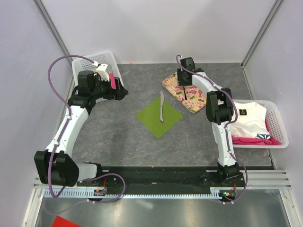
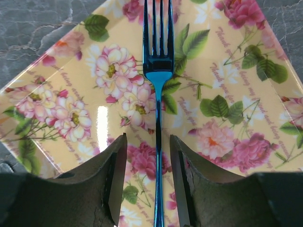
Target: Place the utensils on the paper napkin and roll it up
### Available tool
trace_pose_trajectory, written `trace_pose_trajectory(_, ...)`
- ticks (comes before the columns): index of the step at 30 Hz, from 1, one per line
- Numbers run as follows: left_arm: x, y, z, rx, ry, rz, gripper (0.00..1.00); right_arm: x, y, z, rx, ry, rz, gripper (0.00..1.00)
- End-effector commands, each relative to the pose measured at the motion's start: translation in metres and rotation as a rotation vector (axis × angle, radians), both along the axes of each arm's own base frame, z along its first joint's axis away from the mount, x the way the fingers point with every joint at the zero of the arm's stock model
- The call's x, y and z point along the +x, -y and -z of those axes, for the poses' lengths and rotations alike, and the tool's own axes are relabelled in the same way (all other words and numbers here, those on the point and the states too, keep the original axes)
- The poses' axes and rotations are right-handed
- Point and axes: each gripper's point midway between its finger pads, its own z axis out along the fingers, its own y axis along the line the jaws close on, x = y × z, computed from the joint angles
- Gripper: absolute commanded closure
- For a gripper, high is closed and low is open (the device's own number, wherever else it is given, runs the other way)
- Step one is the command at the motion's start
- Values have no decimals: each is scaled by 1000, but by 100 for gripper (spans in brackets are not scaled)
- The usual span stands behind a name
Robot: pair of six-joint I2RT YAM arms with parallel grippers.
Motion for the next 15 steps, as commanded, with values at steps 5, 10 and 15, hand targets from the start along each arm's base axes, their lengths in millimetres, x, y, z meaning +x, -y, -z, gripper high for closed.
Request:
trace_pose_trajectory(5, 8, -5, 5, 12, 10, -29, 0, 23, 7, -2, 12, 80, 81, 52)
trace_pose_trajectory(10, 11, -9, 10, 29, 2, -47, 0, 19, 9, 8, 6, 60, 91, 62)
trace_pose_trajectory(15, 13, -9, 8, 30, 5, -55, 0, 11, 5, 12, 24, 37, 67, 73)
